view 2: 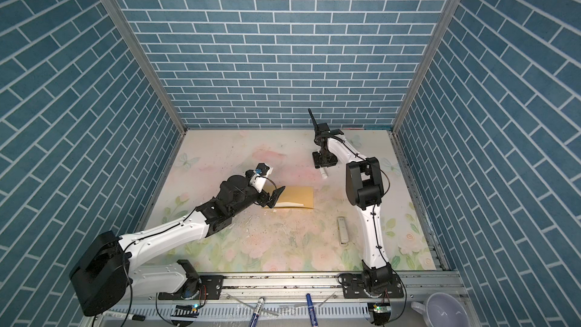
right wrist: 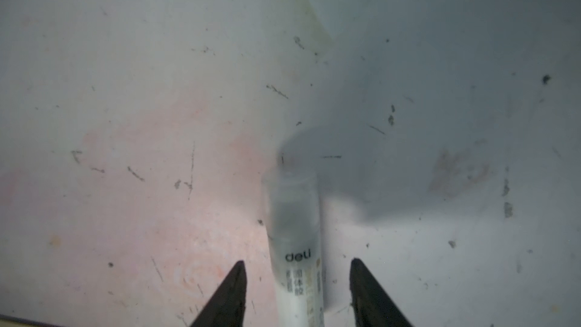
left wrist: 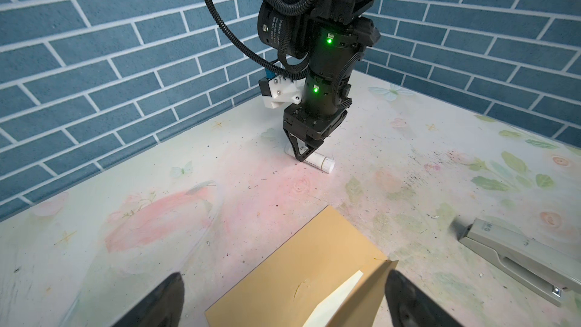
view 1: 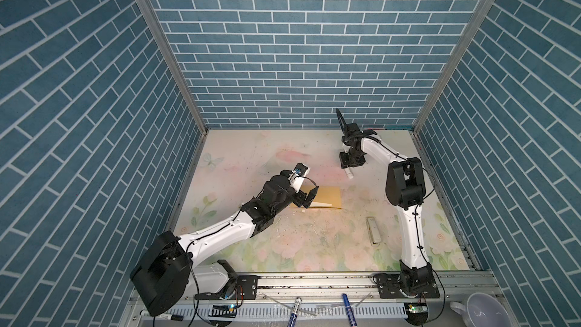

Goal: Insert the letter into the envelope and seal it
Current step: 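Lower the right gripper and grasp the white glue stick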

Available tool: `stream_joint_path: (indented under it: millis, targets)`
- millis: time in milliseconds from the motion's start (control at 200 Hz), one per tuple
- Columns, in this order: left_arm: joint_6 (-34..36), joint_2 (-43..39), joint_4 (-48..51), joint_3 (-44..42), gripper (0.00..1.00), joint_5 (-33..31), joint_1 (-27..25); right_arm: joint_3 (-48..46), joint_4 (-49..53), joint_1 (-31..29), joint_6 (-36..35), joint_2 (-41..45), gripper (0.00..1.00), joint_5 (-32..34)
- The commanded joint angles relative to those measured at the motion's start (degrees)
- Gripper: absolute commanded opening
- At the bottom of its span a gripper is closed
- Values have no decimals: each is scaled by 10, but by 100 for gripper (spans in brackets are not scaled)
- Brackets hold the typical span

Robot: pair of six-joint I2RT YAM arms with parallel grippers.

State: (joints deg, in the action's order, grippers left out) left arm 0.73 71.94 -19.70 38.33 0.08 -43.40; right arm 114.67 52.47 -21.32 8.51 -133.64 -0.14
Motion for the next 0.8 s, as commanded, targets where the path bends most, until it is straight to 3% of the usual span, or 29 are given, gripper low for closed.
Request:
stream_joint_path:
  millis: [0, 285, 795]
  targets:
    - [-5, 4, -14, -4, 100, 4, 3, 32, 29, -4, -14, -13, 46, 7]
    - [-5, 9, -17, -5, 100, 5, 3, 44, 37, -8, -16, -33, 33, 16]
    - [-6, 15, -14, -4, 100, 8, 3, 58, 54, -11, -24, -52, 30, 24]
